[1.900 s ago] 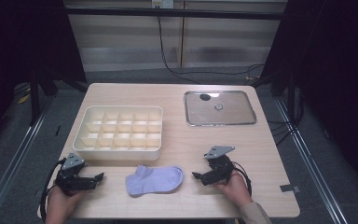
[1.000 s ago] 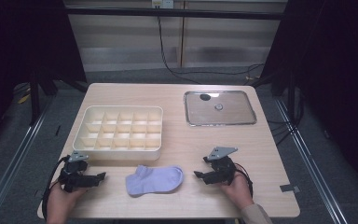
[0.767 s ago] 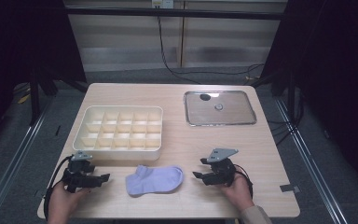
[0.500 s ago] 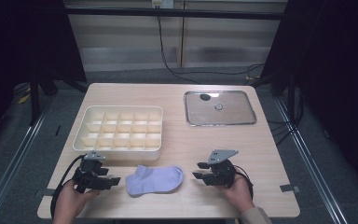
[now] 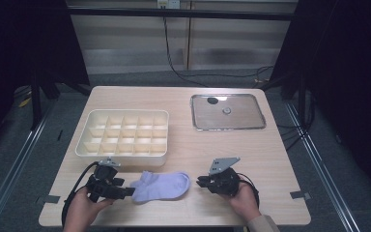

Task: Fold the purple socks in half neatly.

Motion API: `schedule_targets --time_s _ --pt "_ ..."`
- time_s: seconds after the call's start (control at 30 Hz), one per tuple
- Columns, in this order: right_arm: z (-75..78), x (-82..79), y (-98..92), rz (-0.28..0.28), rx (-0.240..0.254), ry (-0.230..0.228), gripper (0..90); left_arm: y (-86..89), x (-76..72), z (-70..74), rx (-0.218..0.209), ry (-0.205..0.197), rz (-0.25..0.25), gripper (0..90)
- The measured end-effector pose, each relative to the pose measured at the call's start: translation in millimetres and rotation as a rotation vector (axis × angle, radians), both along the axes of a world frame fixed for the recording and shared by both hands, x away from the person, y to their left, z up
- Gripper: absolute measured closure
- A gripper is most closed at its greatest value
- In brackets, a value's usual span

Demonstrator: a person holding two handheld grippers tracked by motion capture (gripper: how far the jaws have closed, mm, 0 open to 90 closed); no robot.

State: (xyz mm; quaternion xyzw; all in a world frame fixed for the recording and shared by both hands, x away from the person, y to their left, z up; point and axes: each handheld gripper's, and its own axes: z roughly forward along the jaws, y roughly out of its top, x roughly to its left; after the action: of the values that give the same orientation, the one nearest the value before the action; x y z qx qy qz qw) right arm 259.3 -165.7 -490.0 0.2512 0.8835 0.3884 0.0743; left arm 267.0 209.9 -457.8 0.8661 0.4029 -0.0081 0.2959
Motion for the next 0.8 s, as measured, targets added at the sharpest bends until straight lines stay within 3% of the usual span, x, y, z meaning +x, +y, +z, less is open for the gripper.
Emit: schedule_targets --time_s 0.1,0.2,0.5,0.67,0.8 --pt "0.8 -0.9 2.9 0.019 0.002 -0.003 82.3 -3.6 -0.4 -1.1 -0.007 -0.001 0.001 42.6" --pt "-0.3 -1.4 6.0 0.026 -0.007 0.007 83.8 -5.1 0.4 -3.0 -0.022 0.023 -0.005 44.5" --pt "-3.2 -0.8 13.3 0.036 -0.016 0.015 84.9 -10.8 3.6 -10.2 0.003 0.020 -0.006 49.5" --pt "-3.5 -1.1 15.1 0.037 -0.023 0.015 84.8 -11.1 5.8 -13.0 0.006 0.008 0.036 52.8" --pt "-4.8 -0.1 15.6 0.044 -0.027 0.008 84.8 -11.2 8.6 -15.7 -0.012 0.032 0.033 53.1"
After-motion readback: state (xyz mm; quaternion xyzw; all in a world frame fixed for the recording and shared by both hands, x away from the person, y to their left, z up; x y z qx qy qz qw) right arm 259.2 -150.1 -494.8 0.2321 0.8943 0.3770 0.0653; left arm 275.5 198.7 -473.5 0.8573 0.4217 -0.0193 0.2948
